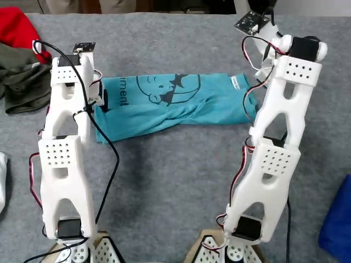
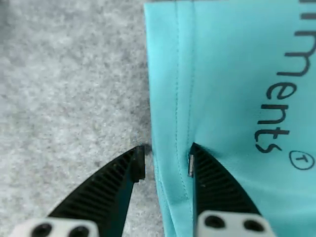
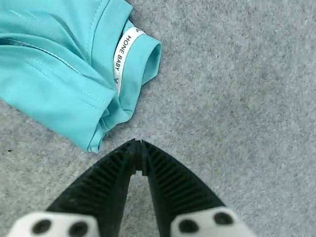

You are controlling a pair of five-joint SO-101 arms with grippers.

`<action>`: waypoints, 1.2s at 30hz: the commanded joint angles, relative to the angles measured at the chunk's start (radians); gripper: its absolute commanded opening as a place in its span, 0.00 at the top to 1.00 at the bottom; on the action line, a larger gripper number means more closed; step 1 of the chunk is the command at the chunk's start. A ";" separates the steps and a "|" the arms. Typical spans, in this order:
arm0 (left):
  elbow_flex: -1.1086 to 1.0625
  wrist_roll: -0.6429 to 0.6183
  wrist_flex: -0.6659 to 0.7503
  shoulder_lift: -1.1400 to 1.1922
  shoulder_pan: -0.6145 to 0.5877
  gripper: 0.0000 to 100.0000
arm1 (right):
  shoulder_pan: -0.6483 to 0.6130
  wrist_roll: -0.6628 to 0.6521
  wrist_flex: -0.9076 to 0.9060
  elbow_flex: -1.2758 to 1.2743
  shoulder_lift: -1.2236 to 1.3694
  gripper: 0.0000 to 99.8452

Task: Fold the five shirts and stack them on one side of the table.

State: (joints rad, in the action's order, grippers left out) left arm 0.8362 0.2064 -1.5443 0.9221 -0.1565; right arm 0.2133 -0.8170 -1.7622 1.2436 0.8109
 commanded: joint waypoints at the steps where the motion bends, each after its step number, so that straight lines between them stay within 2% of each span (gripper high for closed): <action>1: 0.040 0.014 -0.012 -0.005 -0.028 0.84 | 0.012 -0.012 0.008 0.056 -0.085 1.00; 13: 0.126 0.011 -0.038 0.104 0.000 0.85 | 0.012 -0.012 0.008 0.058 -0.085 1.00; 23: 0.157 0.011 -0.072 0.131 0.017 0.98 | 0.012 -0.012 0.008 0.059 -0.090 1.00; 31: 0.172 0.003 -0.071 0.119 -0.011 0.98 | 0.013 -0.012 0.009 0.059 -0.090 1.00; 36: 0.396 0.009 -0.181 0.122 -0.068 0.98 | 0.019 -0.012 0.011 0.059 -0.091 1.00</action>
State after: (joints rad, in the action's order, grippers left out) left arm 1.0848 0.2171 -1.6655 1.0602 -0.1519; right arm 0.2133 -0.8170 -1.7622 1.2436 0.8109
